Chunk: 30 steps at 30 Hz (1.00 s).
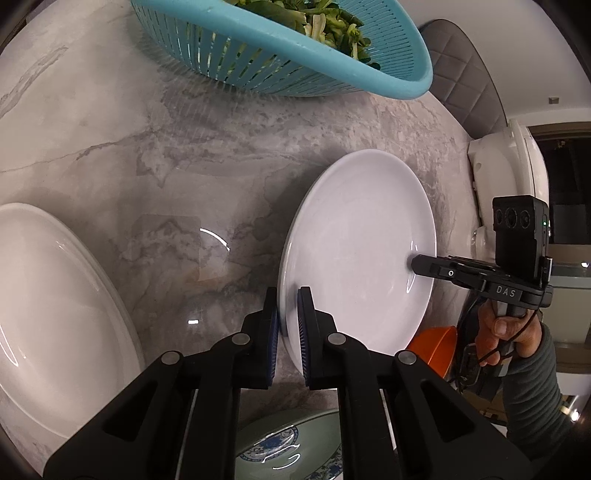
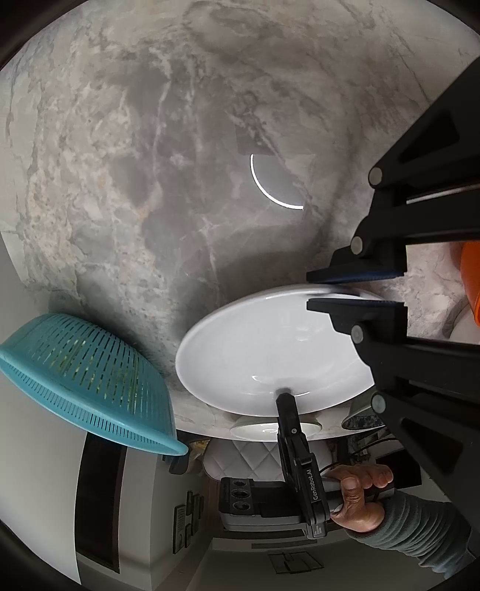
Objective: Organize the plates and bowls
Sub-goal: 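Close the left gripper on the plate rim while the right gripper closes on the opposite rim, then lift the white plate with both grippers and lower it onto the large plate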
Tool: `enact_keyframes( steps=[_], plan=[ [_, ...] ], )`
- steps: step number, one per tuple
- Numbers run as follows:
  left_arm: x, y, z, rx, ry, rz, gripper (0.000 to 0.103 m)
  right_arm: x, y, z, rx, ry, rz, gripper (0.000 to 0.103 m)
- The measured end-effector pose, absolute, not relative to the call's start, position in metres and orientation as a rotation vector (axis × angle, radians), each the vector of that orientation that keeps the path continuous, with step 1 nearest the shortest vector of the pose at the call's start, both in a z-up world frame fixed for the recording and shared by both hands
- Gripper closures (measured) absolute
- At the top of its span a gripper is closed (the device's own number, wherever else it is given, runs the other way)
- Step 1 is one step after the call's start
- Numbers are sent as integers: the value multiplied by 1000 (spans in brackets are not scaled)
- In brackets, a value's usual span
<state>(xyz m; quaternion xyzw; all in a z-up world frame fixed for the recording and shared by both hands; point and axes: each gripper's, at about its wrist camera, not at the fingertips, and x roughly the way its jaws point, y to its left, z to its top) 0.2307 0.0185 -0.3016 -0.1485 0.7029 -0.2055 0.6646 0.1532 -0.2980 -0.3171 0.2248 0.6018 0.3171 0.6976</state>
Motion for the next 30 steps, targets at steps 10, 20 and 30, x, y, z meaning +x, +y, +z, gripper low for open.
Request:
enact_keyframes(
  steps=[10, 20, 30],
  plan=[
    [216, 25, -256, -336, 1562, -473, 95, 139, -302, -280, 519, 1323, 710, 92],
    [156, 53, -201, -346, 1513, -482, 95, 93, -289, -240, 499, 1294, 766, 92],
    [64, 97, -173, -398, 1490, -477, 95, 26, -251, -223, 473, 1291, 816, 92]
  ],
)
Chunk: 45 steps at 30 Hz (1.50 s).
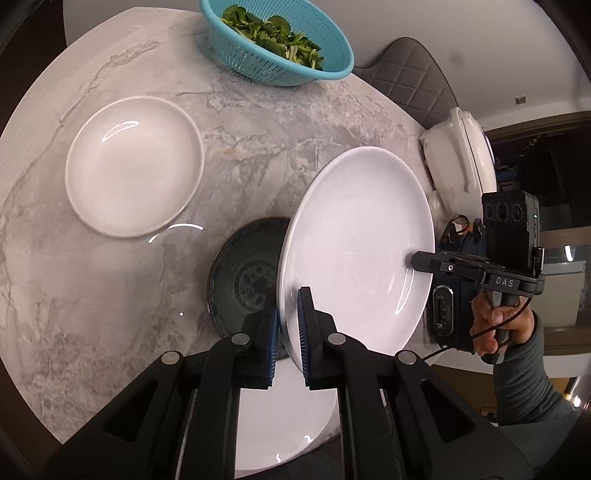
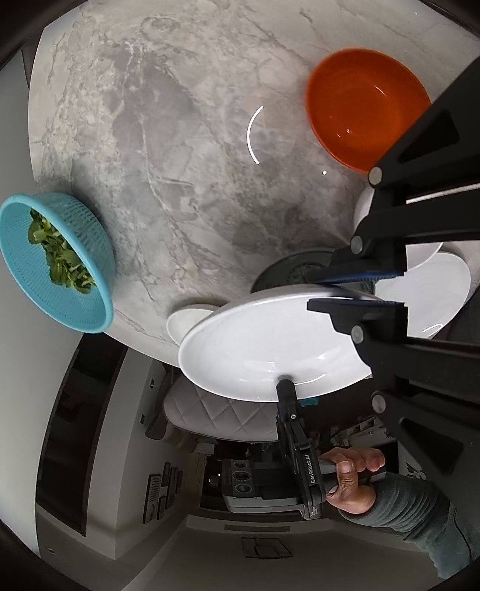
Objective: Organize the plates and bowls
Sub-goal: 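Lift the white plate with both grippers and lower it onto the large plate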
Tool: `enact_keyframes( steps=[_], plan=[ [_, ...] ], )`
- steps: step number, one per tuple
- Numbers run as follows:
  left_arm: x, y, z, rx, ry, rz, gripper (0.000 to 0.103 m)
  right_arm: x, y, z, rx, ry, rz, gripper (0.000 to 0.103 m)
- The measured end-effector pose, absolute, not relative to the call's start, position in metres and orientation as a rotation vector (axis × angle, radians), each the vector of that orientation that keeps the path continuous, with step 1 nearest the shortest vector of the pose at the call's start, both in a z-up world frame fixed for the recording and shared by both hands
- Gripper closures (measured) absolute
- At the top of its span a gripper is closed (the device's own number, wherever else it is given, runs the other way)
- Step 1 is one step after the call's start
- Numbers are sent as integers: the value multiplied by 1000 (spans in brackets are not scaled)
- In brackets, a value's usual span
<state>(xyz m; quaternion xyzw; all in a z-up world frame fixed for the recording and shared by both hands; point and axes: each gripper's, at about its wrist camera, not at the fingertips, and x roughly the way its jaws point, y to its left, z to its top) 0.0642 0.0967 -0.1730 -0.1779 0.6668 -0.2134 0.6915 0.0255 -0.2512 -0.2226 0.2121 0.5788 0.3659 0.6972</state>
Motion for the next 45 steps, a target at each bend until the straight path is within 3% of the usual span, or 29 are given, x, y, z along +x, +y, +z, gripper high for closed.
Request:
enact_keyframes(
  steps=[9, 22, 30, 45],
  plan=[
    [-27, 137, -173, -451, 1501, -466, 95, -39, -217, -230, 473, 1325, 849, 92],
    [-142, 165, -233, -584, 1586, -436, 95, -123, -199, -282, 547, 1444, 829, 91],
    [-170, 164, -266, -563, 1609, -407, 95, -146, -200, -323, 577, 1496, 767, 91],
    [-164, 146, -289, -508, 1614, -372, 95, -148, -194, -344, 511, 1486, 704, 91]
  ],
)
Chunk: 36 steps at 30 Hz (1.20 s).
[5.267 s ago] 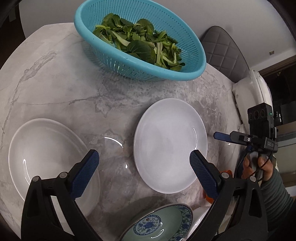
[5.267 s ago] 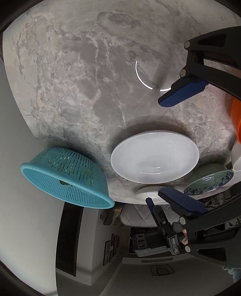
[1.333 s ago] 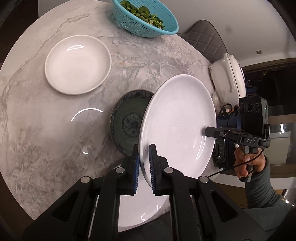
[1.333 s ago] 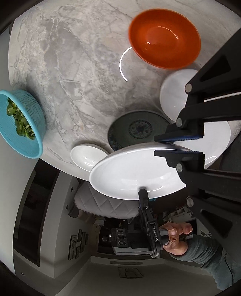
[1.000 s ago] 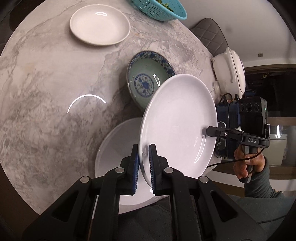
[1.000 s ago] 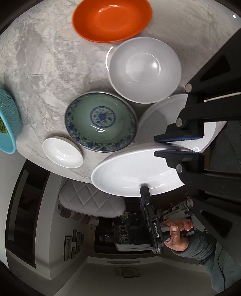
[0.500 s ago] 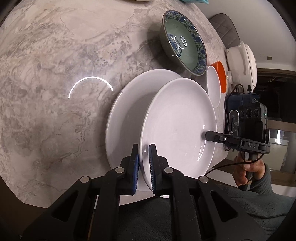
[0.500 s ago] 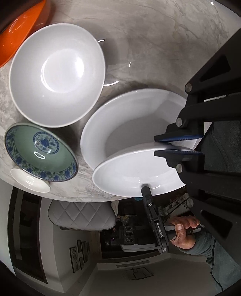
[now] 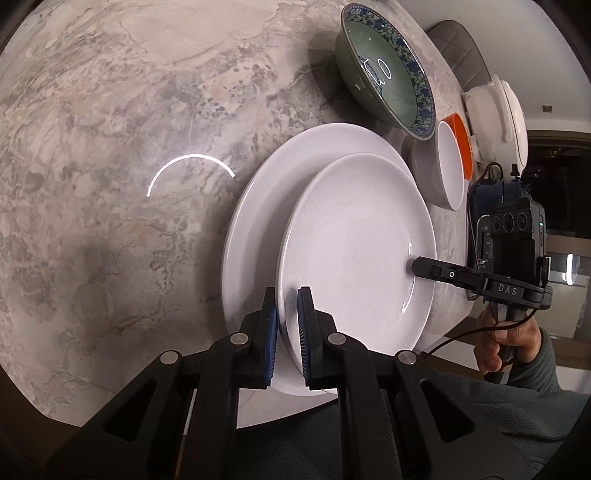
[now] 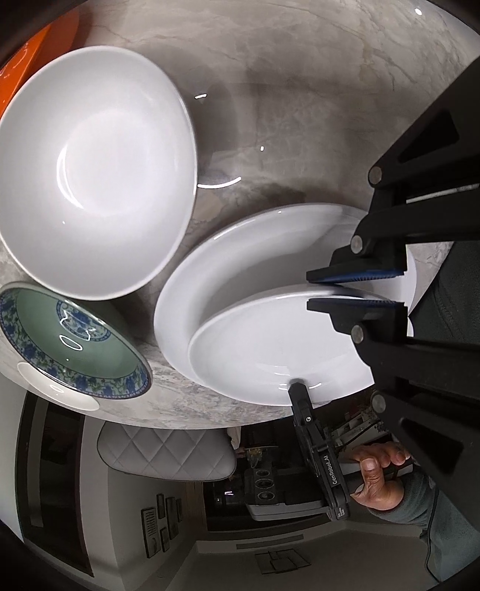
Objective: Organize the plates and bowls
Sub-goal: 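Lift the white plate with both grippers and lower it onto the large plate, then open both grippers and release the plate on the stack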
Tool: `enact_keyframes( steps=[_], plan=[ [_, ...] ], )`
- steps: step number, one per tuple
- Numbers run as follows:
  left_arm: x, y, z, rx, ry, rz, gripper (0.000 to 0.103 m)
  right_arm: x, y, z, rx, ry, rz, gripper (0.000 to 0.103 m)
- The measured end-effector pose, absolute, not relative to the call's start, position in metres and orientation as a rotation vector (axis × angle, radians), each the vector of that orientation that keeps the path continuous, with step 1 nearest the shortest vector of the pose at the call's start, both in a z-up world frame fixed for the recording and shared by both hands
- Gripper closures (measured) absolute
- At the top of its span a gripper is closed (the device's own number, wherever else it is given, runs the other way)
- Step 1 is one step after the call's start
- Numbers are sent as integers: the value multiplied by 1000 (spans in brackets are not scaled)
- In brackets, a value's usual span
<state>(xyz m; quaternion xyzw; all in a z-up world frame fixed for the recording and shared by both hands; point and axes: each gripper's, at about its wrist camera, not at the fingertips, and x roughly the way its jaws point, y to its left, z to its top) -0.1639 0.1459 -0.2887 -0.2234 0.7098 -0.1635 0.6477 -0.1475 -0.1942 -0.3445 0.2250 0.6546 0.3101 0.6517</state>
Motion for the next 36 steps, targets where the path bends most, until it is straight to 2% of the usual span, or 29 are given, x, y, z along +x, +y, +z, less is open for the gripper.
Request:
enact_keyframes(
  steps=[10, 21, 24, 27, 29, 31, 36],
  plan=[
    [-167, 138, -306, -534, 1628, -363, 95, -149, -185, -347, 379, 1476, 662, 91],
    [-165, 139, -306, -545, 1626, -353, 92, -145, -190, -348, 361, 1458, 660, 91],
    [-164, 140, -303, -552, 1621, -347, 88, -145, -187, -348, 366, 1455, 673, 83],
    [-161, 140, -298, -567, 1605, -364, 70, -145, -183, -344, 364, 1436, 691, 70],
    [-158, 138, -290, -578, 1578, -388, 39, -146, -180, -342, 357, 1423, 702, 64],
    [-155, 136, -281, -553, 1560, -386, 29, -147, -178, -339, 339, 1417, 708, 58],
    [-153, 148, -266, -568, 1522, -331, 28, -147, -173, -332, 301, 1396, 701, 45]
  ],
)
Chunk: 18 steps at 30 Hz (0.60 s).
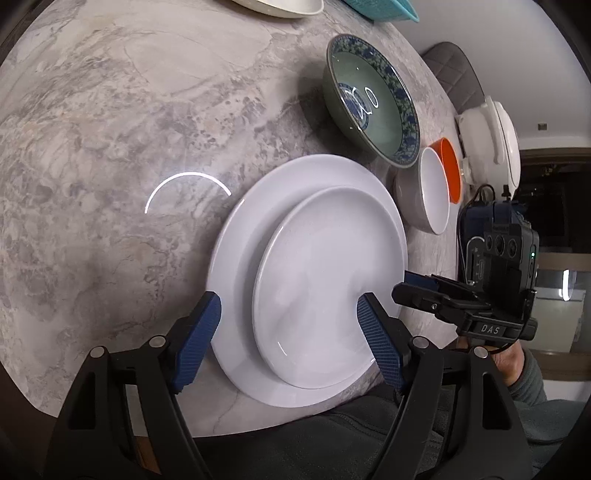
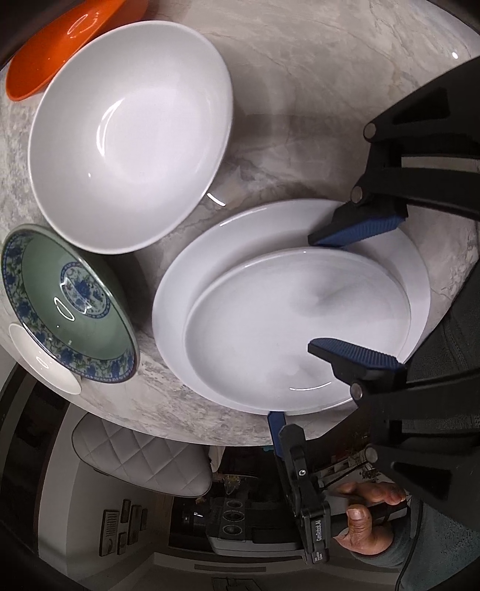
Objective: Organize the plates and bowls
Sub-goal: 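Open both grippers and release the plate on the stack, then move both grippers to the small white plate beside the teal colander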
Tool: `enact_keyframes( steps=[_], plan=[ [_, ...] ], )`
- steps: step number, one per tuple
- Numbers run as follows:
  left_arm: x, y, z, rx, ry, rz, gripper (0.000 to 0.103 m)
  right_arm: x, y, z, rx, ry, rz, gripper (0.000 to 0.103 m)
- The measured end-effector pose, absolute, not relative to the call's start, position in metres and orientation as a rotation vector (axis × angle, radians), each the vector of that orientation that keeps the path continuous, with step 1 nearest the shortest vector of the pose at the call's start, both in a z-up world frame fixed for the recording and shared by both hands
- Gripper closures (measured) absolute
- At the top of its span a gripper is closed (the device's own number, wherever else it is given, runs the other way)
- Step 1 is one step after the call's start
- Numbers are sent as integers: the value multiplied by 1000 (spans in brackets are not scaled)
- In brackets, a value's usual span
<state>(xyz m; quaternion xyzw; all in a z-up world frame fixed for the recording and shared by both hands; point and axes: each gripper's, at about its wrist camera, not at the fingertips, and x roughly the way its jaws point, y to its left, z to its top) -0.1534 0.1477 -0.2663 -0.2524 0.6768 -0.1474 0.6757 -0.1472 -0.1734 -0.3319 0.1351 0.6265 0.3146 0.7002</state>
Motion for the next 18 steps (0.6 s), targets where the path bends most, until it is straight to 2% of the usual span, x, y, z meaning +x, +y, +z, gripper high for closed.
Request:
enact_keyframes(
  steps=[3, 5, 8, 9, 15, 18],
  plan=[
    [-153, 162, -256, -595, 1471, -313, 24, -148, -174, -327, 294, 1384, 690, 37],
    [-153, 174, -247, -612, 1410, -301, 13, -149, -177, -322, 298, 1373, 680, 31],
    [-152, 192, -236, -687, 1329, -312, 5, -151, -188, -308, 348, 1312, 688, 22],
    [-150, 199, -233, -711, 1310, -315, 3, -152, -193, -300, 379, 1279, 706, 17],
    [-126, 217, -209, -685, 1187, -303, 1, -136, -227, -255, 585, 1114, 773, 6],
    [-105, 226, -192, -608, 1133, -289, 1, -116, -245, -232, 644, 1042, 774, 5]
  ],
)
